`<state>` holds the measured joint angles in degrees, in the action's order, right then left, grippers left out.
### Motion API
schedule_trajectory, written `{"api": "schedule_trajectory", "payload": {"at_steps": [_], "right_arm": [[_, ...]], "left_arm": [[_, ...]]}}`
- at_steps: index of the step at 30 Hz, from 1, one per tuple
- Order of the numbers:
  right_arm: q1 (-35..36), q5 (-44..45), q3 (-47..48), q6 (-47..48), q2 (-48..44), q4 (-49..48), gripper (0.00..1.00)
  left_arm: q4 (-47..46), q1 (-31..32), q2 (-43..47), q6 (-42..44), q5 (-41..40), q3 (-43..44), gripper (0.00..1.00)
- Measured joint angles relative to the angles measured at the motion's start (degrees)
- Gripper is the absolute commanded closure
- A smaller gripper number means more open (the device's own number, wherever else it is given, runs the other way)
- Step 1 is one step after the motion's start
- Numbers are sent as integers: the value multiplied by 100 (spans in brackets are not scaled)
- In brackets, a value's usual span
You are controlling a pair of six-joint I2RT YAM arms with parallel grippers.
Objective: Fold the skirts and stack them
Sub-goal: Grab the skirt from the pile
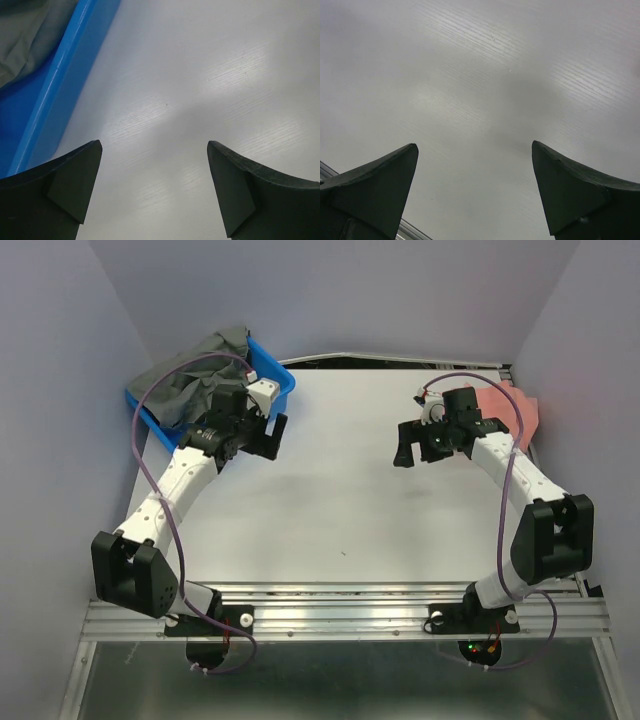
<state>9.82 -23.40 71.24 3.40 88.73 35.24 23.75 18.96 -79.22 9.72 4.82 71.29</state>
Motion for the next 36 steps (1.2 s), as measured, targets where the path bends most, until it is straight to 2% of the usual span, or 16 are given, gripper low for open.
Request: {"api": "schedule_trajectory", "payload": {"at_steps": [4, 8, 17, 23, 27, 31, 36], "right_arm": [[-2, 66, 0, 0, 4, -2, 0], [-7, 103, 0, 0, 42, 0, 0], [-50, 264, 0, 17, 208, 26, 0], [-201, 542, 0, 118, 219, 42, 0], [-319, 721, 81, 203, 247, 192, 0], [-420, 868, 326, 315, 378, 356, 0], [-509, 1095, 518, 485, 481, 470, 0]], "left_arm": [[214, -219, -11, 20, 236, 136, 2], [503, -514, -184, 50, 470, 800, 2], [785, -1263, -1650, -251, 531, 3716, 3], [573, -2081, -3051, -745, 273, 5285, 3], [396, -2382, -3807, -944, -35, 5558, 3], [168, -2428, -4500, -1001, -170, 5558, 5], [28, -2483, -5453, -697, 345, 5814, 1]]}}
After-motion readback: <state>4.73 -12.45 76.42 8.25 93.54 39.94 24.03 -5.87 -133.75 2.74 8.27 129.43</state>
